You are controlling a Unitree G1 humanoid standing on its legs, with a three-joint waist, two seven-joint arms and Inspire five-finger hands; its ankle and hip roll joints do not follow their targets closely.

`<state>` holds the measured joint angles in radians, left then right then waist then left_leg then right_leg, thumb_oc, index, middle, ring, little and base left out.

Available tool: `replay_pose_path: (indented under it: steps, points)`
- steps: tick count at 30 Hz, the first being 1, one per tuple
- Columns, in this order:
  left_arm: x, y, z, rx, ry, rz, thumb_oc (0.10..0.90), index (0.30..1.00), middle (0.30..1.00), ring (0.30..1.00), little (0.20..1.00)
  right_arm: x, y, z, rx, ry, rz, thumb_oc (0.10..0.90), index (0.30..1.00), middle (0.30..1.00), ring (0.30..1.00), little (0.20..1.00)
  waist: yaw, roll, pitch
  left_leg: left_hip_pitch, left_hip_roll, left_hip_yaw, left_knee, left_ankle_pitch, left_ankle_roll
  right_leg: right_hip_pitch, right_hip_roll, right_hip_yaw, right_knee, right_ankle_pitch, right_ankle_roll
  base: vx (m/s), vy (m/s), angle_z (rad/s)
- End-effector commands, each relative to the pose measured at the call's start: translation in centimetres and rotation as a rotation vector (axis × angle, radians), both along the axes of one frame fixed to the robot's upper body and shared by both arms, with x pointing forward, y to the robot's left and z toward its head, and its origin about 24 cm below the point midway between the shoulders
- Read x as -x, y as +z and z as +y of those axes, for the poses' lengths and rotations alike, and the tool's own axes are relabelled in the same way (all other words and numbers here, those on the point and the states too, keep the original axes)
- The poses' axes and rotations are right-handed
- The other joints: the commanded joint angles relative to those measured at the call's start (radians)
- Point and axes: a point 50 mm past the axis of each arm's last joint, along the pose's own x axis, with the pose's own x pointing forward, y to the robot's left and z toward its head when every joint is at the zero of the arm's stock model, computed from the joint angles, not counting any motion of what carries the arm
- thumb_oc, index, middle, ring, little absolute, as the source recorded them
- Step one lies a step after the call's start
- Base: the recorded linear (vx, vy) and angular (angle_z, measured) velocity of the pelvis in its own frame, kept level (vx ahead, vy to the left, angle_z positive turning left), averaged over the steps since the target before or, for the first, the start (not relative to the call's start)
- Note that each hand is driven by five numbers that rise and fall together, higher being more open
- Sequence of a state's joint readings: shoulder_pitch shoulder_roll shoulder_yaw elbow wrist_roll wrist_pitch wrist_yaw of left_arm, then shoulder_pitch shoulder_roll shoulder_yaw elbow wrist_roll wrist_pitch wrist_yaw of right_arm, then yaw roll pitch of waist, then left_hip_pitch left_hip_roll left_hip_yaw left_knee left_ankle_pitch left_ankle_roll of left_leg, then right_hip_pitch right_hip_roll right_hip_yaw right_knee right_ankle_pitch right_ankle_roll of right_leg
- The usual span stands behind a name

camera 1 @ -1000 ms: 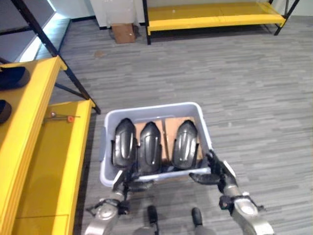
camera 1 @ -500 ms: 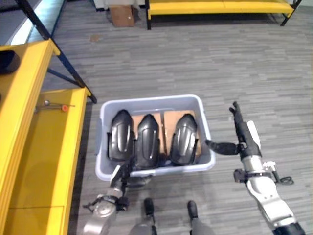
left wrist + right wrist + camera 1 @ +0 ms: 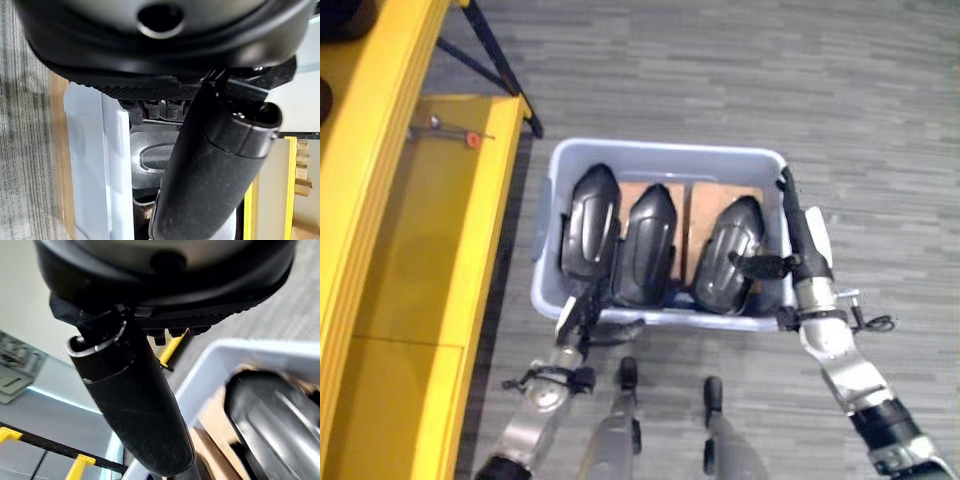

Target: Move parts from the plastic box to the shelf.

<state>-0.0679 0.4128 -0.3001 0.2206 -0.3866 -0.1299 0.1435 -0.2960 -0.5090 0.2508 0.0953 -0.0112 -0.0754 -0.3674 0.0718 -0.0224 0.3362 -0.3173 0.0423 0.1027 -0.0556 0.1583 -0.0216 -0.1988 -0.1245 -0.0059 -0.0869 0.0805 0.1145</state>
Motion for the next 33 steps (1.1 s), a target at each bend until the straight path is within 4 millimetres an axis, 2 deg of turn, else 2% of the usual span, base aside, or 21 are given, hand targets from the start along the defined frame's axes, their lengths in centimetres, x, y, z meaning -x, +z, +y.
replay_pose_path:
  steps: [1,14,21,33]
  points:
    - [0.7,-0.6,0.3,-0.003,0.017,0.018,0.9,1.0,1.0,1.0,1.0,-0.6,4.4,0.7,-0.079,0.026,-0.21,0.9,1.0,1.0,1.0,1.0,-0.007,-0.028,-0.052,-0.064,0.0,0.047,0.159,-0.098,-0.007,0.005,-0.009,0.035,0.028,0.032,0.018,-0.01,0.015,0.04]
    - [0.6,-0.5,0.3,0.004,0.034,0.014,0.9,1.0,1.0,1.0,1.0,-0.9,1.8,1.2,-0.179,0.021,-0.097,0.9,1.0,1.0,1.0,1.0,0.0,-0.023,-0.032,-0.095,-0.012,0.041,0.168,-0.104,0.004,-0.017,-0.015,0.025,0.032,0.031,0.013,0.0,0.0,0.0]
    - [0.8,-0.7,0.3,0.013,0.045,0.023,0.9,1.0,1.0,1.0,1.0,-1.3,-0.3,2.5,-0.255,0.066,0.013,0.9,1.0,1.0,1.0,1.0,0.008,-0.02,-0.021,-0.109,-0.016,0.039,0.162,-0.1,0.008,-0.035,-0.014,0.02,0.028,0.035,0.014,0.0,0.0,0.0]
    - [0.7,-0.5,0.2,0.014,0.038,0.017,0.9,1.0,1.0,1.0,1.0,-1.9,-1.9,3.6,-0.248,0.102,0.106,0.9,1.0,1.0,1.0,1.0,0.016,-0.005,-0.008,-0.124,-0.024,0.037,0.151,-0.09,0.008,-0.052,-0.013,0.011,0.023,0.036,0.012,0.0,0.0,0.0]
